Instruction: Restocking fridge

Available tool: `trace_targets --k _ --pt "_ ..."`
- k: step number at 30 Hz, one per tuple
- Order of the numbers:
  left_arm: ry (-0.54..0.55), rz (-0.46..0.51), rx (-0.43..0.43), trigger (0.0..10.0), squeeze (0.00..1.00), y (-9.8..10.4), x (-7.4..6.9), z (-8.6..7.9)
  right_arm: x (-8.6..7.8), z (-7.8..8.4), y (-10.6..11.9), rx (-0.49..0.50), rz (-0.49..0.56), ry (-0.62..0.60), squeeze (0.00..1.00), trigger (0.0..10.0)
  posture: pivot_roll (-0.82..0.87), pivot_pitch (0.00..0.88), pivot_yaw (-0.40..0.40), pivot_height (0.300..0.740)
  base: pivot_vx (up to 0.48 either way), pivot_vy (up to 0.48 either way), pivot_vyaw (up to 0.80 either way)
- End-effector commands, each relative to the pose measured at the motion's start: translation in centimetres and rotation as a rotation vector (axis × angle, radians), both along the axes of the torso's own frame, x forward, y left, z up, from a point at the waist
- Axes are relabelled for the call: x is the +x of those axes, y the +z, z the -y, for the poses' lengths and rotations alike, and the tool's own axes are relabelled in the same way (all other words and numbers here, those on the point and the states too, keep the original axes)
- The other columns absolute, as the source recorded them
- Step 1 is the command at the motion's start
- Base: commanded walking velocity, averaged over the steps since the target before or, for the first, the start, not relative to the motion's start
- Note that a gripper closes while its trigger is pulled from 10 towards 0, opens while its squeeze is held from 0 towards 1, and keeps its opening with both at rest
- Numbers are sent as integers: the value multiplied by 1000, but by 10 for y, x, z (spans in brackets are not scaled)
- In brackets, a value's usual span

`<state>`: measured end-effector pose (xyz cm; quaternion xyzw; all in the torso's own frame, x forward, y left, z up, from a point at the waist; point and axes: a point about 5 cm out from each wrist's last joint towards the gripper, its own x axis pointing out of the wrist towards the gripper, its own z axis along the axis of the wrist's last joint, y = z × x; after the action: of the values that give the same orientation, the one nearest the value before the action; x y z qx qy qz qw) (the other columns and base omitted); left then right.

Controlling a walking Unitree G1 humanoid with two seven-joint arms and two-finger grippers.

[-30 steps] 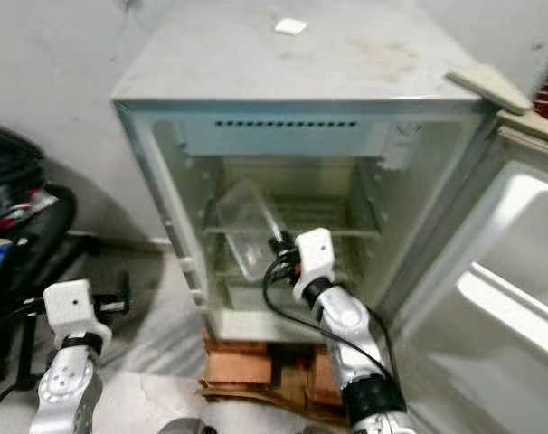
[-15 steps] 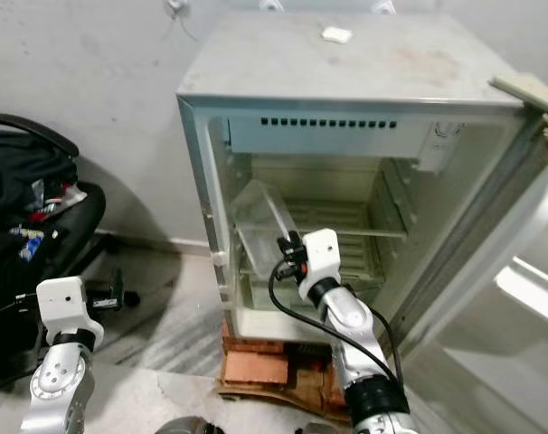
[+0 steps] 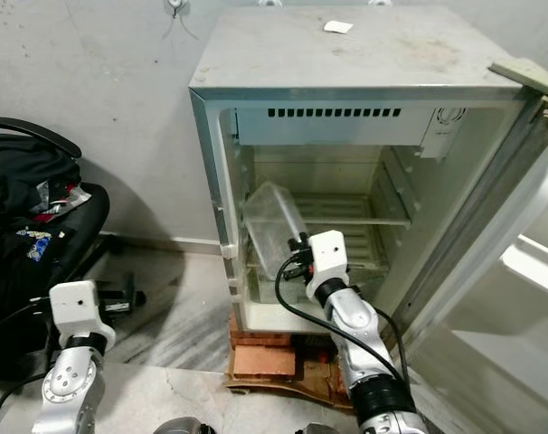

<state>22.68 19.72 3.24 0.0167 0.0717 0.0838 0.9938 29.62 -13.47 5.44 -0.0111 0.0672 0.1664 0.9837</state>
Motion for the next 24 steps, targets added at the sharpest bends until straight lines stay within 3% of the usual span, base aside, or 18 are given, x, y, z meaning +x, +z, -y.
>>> trace_targets --k 1,7,24 --pt "-8 14 1 10000 0 3 2 1 4 4 1 -31 8 -32 0 10000 -13 35 27 740 255 0 0" --pt "-15 13 -4 10000 0 3 3 2 6 16 -2 -12 -26 -111 0 10000 -19 38 29 740 271 0 0" --pt "-19 7 3 10000 0 2 3 2 5 8 -2 6 -26 -70 0 10000 -17 39 29 740 306 0 0"
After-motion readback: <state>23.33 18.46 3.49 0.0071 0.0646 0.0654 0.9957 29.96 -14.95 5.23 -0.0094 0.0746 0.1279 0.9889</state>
